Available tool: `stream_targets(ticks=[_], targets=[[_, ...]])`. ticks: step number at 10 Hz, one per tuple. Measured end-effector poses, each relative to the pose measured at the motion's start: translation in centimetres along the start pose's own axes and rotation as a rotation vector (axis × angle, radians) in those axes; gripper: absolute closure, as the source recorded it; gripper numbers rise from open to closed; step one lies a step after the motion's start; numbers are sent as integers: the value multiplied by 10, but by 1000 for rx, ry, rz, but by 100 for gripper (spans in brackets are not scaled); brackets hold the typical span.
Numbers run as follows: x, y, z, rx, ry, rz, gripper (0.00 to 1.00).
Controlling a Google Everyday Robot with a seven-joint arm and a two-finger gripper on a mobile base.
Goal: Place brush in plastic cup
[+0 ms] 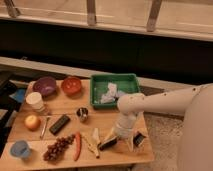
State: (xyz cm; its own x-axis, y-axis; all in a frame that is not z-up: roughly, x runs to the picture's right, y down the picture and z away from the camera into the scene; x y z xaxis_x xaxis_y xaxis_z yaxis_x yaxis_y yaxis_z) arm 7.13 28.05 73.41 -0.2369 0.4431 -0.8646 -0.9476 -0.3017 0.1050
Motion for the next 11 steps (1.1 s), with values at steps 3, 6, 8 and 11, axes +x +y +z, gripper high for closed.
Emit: stream_targets(ticks=[3,6,8,11], targets=[[-12,8,13,-13,18,3,20],[-21,14,20,-34,11,1,20],[-29,18,20,-46,-20,2,23],[-37,19,21,-60,-58,8,51]])
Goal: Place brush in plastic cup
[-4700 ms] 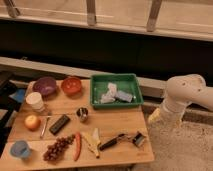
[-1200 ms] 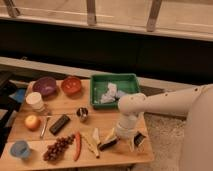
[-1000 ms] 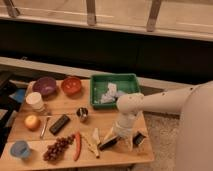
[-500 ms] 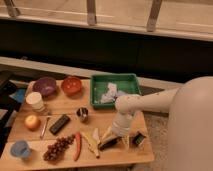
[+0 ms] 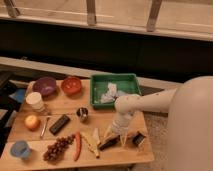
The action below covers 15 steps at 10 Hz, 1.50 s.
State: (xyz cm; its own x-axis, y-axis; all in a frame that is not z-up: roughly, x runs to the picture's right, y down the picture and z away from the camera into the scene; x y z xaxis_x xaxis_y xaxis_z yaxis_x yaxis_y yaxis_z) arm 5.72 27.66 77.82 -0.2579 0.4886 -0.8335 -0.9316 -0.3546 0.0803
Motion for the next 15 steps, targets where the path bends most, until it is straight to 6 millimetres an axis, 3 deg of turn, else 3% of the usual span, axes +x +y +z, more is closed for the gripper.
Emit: stream_targets(ticks=[4,5,8,10,12,15], targets=[[-7,-4,8,0,-24,16,92],[-7,-5,8,5,-32,16,97],[-9,-9,4,16,-55,7,100],[-13,-25,-14,30,-115,28,100],[-18,-34,-33,32,-165,33,100],[-16,-41,-80,31,-270,22,100]])
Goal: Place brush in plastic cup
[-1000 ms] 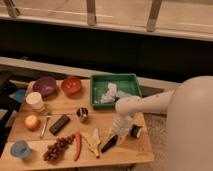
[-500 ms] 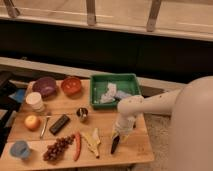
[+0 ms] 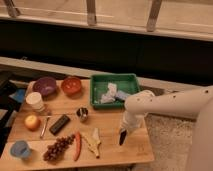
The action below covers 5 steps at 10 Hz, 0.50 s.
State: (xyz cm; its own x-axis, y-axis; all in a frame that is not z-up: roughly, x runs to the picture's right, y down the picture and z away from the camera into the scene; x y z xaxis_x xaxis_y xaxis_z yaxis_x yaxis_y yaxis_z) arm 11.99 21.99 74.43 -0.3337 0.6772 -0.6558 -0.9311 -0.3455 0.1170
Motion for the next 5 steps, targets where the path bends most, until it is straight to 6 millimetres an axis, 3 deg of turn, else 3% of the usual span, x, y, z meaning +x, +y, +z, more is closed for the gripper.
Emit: stream_targets(ticks=[4,5], targets=[[-5,11,-60,-39,-151,-122,100],[-7,14,-67,-51,-171,-154,100]])
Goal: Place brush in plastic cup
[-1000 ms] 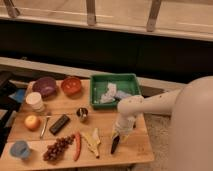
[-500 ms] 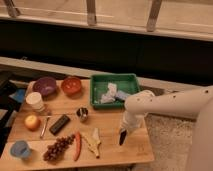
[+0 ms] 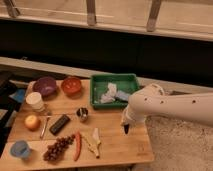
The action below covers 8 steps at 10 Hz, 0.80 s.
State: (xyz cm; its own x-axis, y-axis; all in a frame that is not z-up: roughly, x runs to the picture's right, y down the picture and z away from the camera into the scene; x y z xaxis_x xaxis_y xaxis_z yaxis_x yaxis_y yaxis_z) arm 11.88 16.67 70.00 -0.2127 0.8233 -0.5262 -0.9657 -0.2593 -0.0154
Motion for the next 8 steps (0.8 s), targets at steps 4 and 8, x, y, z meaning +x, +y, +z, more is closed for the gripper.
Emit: stream_targets(ticks=[4,8], targets=[[-11,41,-27,-146,-30,-146,100],[-7,116,-77,-396,-13,-431,100]])
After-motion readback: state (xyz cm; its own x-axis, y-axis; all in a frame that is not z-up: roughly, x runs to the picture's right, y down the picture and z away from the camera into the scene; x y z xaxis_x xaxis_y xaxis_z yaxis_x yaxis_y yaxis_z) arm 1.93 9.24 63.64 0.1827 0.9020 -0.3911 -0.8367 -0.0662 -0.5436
